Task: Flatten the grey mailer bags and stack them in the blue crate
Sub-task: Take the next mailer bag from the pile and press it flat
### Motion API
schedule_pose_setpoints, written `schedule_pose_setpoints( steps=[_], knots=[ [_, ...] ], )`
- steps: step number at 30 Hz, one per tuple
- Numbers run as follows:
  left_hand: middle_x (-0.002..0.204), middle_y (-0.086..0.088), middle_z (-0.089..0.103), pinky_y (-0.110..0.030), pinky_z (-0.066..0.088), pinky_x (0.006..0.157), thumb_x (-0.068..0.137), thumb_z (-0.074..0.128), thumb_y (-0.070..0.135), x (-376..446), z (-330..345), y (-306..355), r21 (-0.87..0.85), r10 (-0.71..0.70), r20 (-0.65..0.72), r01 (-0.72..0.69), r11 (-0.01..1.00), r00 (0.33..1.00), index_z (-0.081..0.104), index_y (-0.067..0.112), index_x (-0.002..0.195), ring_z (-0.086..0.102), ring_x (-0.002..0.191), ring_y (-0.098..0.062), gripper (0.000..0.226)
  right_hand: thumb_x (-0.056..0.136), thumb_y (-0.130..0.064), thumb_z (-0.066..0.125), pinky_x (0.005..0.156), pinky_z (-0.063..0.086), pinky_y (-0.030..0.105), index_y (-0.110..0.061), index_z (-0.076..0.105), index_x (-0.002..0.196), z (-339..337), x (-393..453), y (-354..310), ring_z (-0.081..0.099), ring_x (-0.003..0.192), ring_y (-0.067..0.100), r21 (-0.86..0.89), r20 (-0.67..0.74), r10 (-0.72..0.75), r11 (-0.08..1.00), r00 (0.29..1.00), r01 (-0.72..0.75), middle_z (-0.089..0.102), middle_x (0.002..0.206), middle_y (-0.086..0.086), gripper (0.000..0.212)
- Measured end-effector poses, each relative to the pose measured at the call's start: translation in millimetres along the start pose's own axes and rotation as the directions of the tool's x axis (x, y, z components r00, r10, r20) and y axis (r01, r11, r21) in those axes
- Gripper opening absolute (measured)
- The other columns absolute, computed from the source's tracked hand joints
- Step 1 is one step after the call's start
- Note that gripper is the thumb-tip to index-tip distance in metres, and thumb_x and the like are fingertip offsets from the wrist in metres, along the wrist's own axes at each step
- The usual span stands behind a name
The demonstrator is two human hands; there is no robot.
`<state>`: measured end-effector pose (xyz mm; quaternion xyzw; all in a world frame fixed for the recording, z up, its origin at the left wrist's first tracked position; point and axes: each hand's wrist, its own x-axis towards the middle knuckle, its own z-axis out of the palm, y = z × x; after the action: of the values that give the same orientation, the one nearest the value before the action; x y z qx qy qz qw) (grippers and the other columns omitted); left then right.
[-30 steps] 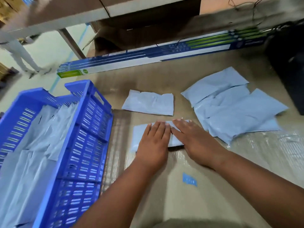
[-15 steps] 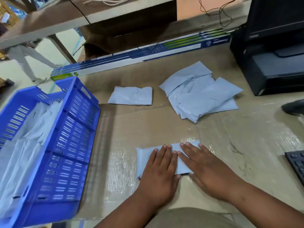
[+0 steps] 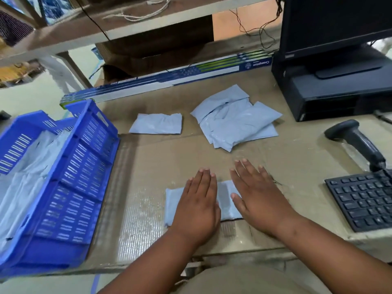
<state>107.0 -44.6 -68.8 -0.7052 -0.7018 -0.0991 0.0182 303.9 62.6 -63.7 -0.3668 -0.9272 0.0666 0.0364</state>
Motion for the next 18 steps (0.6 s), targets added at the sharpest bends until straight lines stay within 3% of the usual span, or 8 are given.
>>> schedule_pose_setpoints(
  steps=[5, 18],
  knots=[
    [0.166, -0.019, 0.038, -0.054, 0.031, 0.126, 0.105, 0.034, 0.034, 17, 26, 21, -0.016, -0.054, 0.076, 0.056, 0.998, 0.996, 0.044, 0.003, 0.158, 0.032, 0.156, -0.036, 0.062, 0.103, -0.046, 0.016, 0.131, 0.002, 0.052, -0.019, 0.026, 0.167, 10, 11, -15, 0.000, 0.164, 0.022, 0.007, 0.064, -0.021, 1.000, 0.998, 0.021, 0.011, 0.177, 0.004, 0.071],
    [0.173, -0.016, 0.024, -0.051, 0.016, 0.130, 0.107, 0.030, 0.038, 17, 39, 17, 0.028, -0.051, 0.113, 0.048, 0.998, 0.992, 0.031, 0.005, 0.164, 0.018, 0.162, -0.031, 0.066, 0.106, -0.045, 0.018, 0.131, 0.006, 0.056, -0.019, 0.015, 0.170, 38, 10, -10, -0.003, 0.164, 0.021, 0.020, 0.105, 0.016, 1.000, 0.994, -0.019, 0.001, 0.178, 0.003, 0.069]
  ],
)
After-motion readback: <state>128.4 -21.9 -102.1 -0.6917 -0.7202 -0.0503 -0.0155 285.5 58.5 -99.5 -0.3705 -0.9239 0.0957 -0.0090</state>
